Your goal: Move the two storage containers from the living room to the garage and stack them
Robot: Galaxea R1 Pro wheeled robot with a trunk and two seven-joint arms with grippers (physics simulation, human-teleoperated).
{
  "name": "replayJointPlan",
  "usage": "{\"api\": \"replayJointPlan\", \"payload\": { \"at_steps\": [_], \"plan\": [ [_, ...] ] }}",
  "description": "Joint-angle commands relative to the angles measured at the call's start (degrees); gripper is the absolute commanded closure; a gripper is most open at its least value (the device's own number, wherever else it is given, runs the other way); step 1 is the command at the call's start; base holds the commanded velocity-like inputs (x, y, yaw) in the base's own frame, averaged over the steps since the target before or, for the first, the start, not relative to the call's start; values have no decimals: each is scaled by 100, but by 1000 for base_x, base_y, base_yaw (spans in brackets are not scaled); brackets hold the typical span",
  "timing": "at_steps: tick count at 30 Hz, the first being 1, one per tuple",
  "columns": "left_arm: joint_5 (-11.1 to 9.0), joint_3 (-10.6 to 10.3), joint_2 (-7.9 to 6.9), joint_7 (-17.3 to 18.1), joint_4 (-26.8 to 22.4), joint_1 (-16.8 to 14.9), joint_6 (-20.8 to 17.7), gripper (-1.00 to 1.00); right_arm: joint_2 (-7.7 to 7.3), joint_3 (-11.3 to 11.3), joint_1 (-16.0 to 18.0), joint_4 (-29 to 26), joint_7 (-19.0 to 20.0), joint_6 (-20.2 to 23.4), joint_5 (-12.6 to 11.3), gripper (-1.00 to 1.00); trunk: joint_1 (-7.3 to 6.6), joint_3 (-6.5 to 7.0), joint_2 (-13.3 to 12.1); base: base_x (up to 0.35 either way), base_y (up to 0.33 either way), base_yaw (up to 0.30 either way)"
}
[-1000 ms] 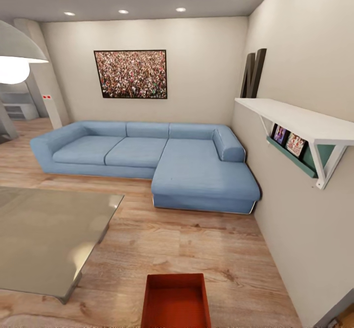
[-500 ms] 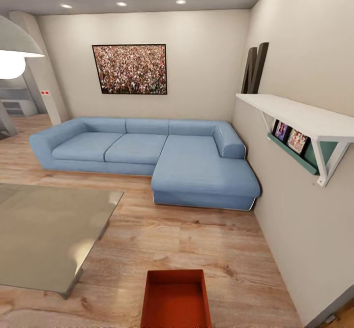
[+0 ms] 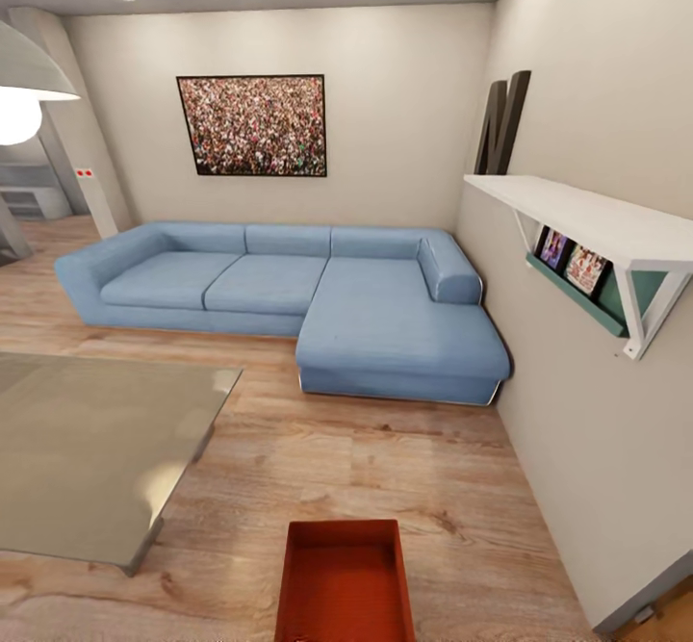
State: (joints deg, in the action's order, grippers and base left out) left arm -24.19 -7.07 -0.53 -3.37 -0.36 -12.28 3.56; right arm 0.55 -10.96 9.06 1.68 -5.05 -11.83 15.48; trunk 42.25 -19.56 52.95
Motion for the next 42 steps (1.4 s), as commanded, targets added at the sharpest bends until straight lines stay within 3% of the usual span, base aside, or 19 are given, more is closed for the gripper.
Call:
{"api": "replayJointPlan", "payload": {
  "at_steps": [1, 42],
  "plan": [
    [-42, -49, 0, -15, 1, -3, 13, -100, 1, -46, 8, 18, -31, -30, 61, -100, 0, -16, 5, 0, 0, 0],
    [-42, -49, 0, -15, 1, -3, 13, -100, -2, -46, 8, 17, -40, -30, 61, -100, 0, -392, 5, 0, 0, 0]
  ]
}}
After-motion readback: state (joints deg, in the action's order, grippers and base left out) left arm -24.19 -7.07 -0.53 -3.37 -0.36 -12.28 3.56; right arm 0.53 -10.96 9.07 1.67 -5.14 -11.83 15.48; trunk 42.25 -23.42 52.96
